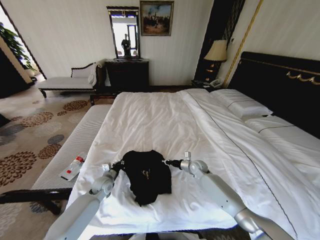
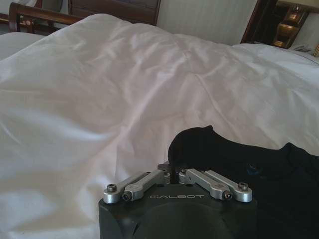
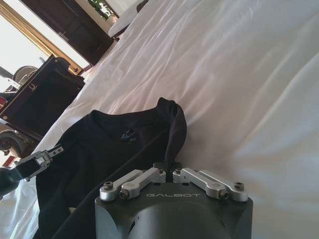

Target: Fold the clothes on the bed.

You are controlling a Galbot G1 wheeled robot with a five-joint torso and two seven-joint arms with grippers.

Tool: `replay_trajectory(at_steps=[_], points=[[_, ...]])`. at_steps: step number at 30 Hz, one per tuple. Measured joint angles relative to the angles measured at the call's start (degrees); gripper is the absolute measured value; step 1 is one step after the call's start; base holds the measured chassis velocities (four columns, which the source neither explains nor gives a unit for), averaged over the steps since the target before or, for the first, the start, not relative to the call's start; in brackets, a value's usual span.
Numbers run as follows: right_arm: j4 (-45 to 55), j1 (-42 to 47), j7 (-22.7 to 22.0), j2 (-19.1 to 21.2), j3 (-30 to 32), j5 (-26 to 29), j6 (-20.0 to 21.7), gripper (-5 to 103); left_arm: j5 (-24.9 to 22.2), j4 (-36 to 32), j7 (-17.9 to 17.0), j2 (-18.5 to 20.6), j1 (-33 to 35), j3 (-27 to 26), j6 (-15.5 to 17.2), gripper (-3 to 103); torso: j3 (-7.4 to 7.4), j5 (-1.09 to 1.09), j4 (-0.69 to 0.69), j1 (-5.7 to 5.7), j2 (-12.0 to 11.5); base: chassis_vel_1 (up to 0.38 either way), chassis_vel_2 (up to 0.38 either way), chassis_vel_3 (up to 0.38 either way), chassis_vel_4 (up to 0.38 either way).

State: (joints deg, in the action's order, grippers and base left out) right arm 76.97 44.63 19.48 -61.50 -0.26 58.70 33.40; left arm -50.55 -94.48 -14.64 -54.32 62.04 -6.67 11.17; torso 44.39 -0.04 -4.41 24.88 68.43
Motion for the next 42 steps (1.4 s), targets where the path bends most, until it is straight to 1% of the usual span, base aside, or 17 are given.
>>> replay_trajectory(at_steps=[4,6,11,15,19,22,23,27,28,30,32,33,37,38,41,42], points=[[3.39,1.24,-3.0,0.59,1.17,0.45,-1.12,1,0.39,-3.25,0.48,1.68,0.44,-0.6,-0.56,2,0.0,0.01,0.0,0.0,0.0,0.0,0.0,0.0,0.0],[4.65,1.51,-3.83,0.98,1.75,0.58,-1.44,1,0.37,-4.28,0.55,2.37,0.36,-0.77,-0.63,2,0.0,0.0,0.0,0.0,0.0,0.0,0.0,0.0,0.0],[9.89,1.84,-5.69,3.56,3.85,1.62,-1.91,1,-0.34,-7.53,0.54,5.23,-0.92,-1.52,-0.65,2,0.0,0.0,0.0,0.0,0.0,0.0,0.0,0.0,0.0],[16.25,1.97,-7.6,6.36,6.28,4.1,-1.94,1,-1.53,-11.18,0.25,7.84,-1.62,-3.23,-0.38,2,0.0,0.0,0.0,0.0,0.0,0.0,0.0,0.0,0.0],[20.17,1.54,-9.87,7.57,7.53,5.54,-1.94,1,-2.85,-14.37,-0.37,9.18,-2.45,-4.99,0.28,2,0.0,0.0,0.0,-0.01,0.0,0.0,0.0,0.0,0.0],[23.71,-0.3,-12.57,9.04,9.62,8.4,-1.83,1,-5.14,-16.82,-1.55,10.78,-5.42,-5.27,1.02,2,0.0,0.0,0.01,-0.01,0.0,0.0,0.0,0.0,0.0],[23.71,-0.3,-12.57,9.04,9.62,8.4,-1.83,1,-5.14,-16.82,-1.55,10.78,-5.42,-5.27,1.02,2,0.0,0.0,0.01,-0.01,0.0,0.0,0.0,0.0,0.0],[28.46,-4.8,-16.05,11.67,11.16,13.77,-1.18,1,-7.85,-19.24,-1.77,14.25,-9.85,-4.85,1.39,2,0.0,0.01,-0.01,0.0,0.0,0.0,0.0,0.0,0.0],[28.46,-4.8,-16.05,11.67,11.16,13.77,-1.18,1,-7.85,-19.24,-1.77,14.25,-9.85,-4.85,1.39,2,0.0,0.01,-0.01,0.0,0.0,0.0,0.0,0.0,0.0],[31.08,-7.54,-18.05,13.59,11.76,16.96,-0.78,1,-9.82,-20.76,-1.67,16.43,-12.36,-5.0,1.63,2,0.0,0.0,0.02,0.0,0.0,0.0,0.0,0.0,0.0],[33.25,-9.75,-19.78,15.67,12.52,19.72,-0.34,1,-11.91,-21.9,-1.59,18.26,-15.57,-5.01,1.89,2,0.0,-0.01,0.01,0.0,0.0,0.0,0.0,0.0,0.0],[33.25,-9.75,-19.78,15.67,12.52,19.72,-0.34,1,-11.91,-21.9,-1.59,18.26,-15.57,-5.01,1.89,2,0.0,-0.01,0.01,0.0,0.0,0.0,0.0,0.0,0.0],[37.22,-13.11,-22.52,19.54,14.34,24.22,-0.04,1,-17.86,-23.52,-1.75,21.9,-23.84,-4.31,2.63,2,0.0,0.02,-0.01,0.0,0.01,0.0,0.0,0.0,0.0],[37.22,-13.11,-22.52,19.54,14.34,24.22,-0.04,1,-17.86,-23.52,-1.75,21.9,-23.84,-4.31,2.63,2,0.0,0.02,-0.01,0.0,0.01,0.0,0.0,0.0,0.0],[39.02,-15.2,-23.32,22.52,15.79,26.77,-0.03,1,-22.29,-23.91,-2.22,24.25,-30.47,-2.68,3.06,2,0.0,0.01,0.0,0.0,0.0,0.0,0.0,0.0,0.0],[39.15,-15.42,-23.37,22.87,15.95,27.03,-0.04,1,-22.57,-23.92,-2.25,24.37,-30.95,-2.53,3.09,2,0.0,0.02,0.0,0.01,0.0,0.0,0.0,0.0,0.0]])
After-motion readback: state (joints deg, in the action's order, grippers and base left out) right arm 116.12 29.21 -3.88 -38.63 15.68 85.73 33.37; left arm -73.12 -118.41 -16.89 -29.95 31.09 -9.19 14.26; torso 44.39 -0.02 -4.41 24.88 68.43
